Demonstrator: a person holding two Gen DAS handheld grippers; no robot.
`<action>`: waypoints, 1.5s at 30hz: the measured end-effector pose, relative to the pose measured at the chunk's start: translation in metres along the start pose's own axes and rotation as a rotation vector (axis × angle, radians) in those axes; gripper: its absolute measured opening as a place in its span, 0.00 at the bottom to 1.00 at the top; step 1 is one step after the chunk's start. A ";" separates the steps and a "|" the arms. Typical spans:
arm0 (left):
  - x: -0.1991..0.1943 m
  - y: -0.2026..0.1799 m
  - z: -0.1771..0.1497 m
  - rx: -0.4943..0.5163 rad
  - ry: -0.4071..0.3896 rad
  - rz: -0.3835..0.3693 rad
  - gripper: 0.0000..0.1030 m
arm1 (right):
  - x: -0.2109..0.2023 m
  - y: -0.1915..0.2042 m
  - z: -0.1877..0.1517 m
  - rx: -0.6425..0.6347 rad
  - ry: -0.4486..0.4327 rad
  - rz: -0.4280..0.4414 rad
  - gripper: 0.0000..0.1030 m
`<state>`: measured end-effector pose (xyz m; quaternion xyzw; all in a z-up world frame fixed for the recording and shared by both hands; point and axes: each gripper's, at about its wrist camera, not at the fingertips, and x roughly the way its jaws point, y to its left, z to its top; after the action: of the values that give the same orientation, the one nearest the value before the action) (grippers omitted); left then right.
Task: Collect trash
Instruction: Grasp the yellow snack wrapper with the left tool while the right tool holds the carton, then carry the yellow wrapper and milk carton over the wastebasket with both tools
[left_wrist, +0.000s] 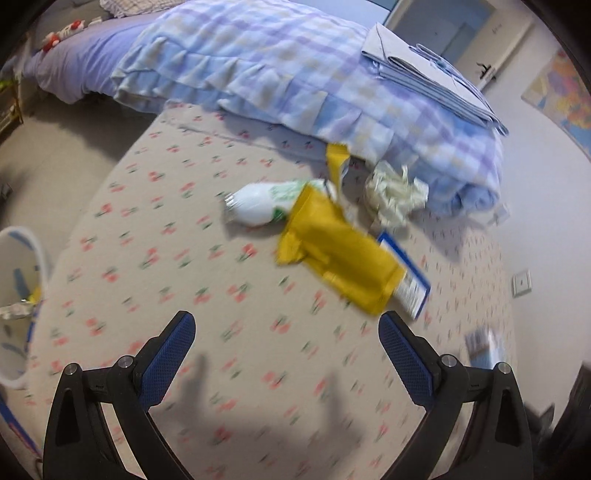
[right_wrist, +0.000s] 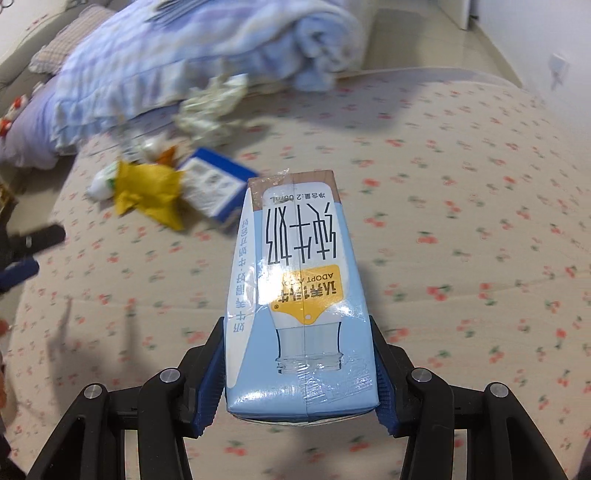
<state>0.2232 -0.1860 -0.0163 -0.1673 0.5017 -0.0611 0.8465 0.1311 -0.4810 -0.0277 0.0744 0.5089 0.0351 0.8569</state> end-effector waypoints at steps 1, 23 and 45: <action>0.006 -0.004 0.004 -0.010 -0.003 -0.004 0.96 | 0.003 -0.003 0.001 0.000 0.002 -0.006 0.56; 0.070 -0.039 0.009 0.040 0.000 -0.053 0.19 | 0.006 -0.041 -0.005 0.045 0.016 0.016 0.56; -0.045 0.039 -0.035 0.212 -0.022 -0.057 0.16 | -0.019 0.032 -0.001 -0.012 -0.037 0.106 0.56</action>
<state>0.1679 -0.1447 -0.0080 -0.0919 0.4780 -0.1360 0.8629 0.1214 -0.4516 -0.0067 0.0967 0.4881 0.0821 0.8635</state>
